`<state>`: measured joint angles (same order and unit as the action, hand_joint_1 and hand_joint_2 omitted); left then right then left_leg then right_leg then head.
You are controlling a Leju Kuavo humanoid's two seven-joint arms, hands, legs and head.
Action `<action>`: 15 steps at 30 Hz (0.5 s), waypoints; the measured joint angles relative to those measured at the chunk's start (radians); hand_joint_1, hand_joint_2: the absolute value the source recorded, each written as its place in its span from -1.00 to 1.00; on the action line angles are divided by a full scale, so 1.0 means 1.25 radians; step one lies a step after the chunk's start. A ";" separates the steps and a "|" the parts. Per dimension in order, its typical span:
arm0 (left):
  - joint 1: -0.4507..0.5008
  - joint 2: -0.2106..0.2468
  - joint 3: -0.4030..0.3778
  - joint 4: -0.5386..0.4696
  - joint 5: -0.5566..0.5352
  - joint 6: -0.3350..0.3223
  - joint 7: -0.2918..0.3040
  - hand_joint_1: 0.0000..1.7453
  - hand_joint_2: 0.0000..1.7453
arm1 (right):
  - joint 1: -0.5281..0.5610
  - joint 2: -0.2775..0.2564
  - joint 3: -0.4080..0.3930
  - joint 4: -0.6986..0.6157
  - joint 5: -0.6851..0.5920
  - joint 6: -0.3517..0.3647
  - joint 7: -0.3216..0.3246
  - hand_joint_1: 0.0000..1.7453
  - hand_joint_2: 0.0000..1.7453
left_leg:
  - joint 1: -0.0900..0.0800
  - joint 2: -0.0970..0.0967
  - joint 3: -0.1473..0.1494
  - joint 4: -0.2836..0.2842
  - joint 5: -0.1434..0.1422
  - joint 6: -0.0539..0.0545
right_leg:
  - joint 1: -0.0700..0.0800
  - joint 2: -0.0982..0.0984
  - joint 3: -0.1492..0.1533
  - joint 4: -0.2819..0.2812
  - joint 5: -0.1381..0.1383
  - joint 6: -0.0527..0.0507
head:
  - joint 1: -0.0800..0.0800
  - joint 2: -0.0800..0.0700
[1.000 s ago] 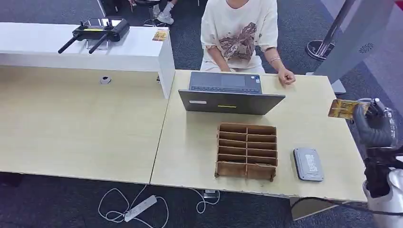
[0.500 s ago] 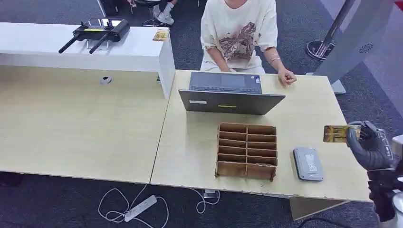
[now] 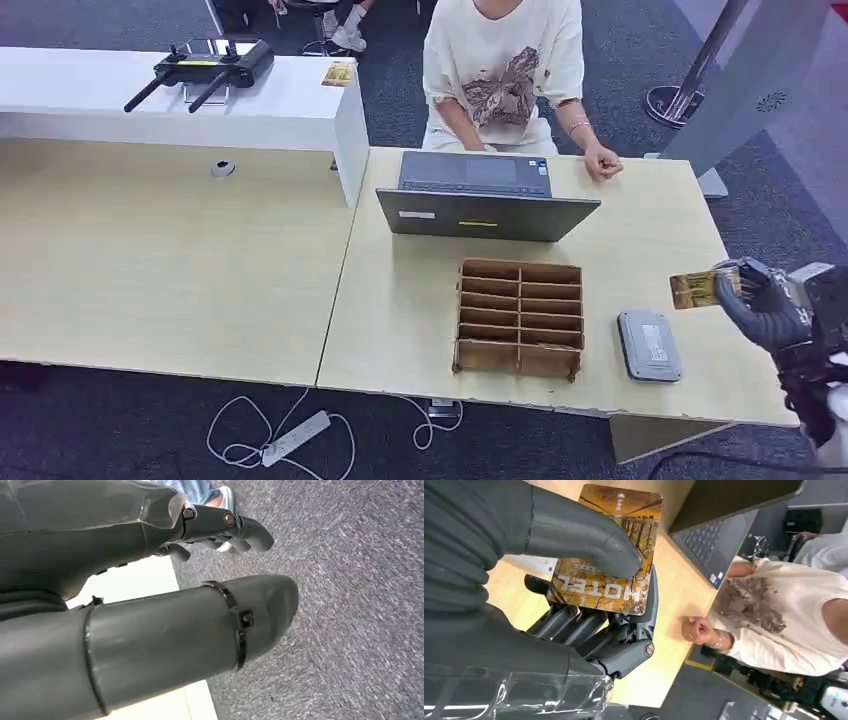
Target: Pass the card to the sensor for recognition and then transmit it.
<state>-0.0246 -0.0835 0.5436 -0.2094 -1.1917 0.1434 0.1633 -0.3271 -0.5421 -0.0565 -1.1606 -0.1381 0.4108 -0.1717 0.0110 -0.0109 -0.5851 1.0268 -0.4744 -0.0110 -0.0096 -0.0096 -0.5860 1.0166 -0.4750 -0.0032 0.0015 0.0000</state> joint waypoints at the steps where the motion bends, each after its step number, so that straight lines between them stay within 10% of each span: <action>1: 0.000 0.000 0.000 0.000 0.000 0.000 0.000 -1.00 -1.00 | -0.008 -0.002 0.005 0.011 0.001 -0.001 0.002 1.00 1.00 | 0.000 0.000 0.000 0.000 0.000 0.000 | 0.000 0.000 0.000 0.000 0.000 0.000 | 0.000 0.000; 15: 0.000 0.000 0.011 0.000 -0.002 0.001 -0.002 -1.00 -1.00 | -0.074 -0.032 0.086 0.126 0.076 -0.068 0.036 1.00 1.00 | 0.000 0.000 0.000 0.000 0.000 0.000 | 0.000 0.000 0.000 0.000 0.000 0.000 | 0.000 0.000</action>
<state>-0.0247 -0.0835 0.5573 -0.2094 -1.1940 0.1450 0.1602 -0.4200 -0.5825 0.0504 -1.0036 -0.0434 0.3261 -0.1270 0.0110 -0.0109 -0.5853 1.0268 -0.4745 -0.0110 -0.0096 -0.0096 -0.5861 1.0166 -0.4750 -0.0031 0.0015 0.0000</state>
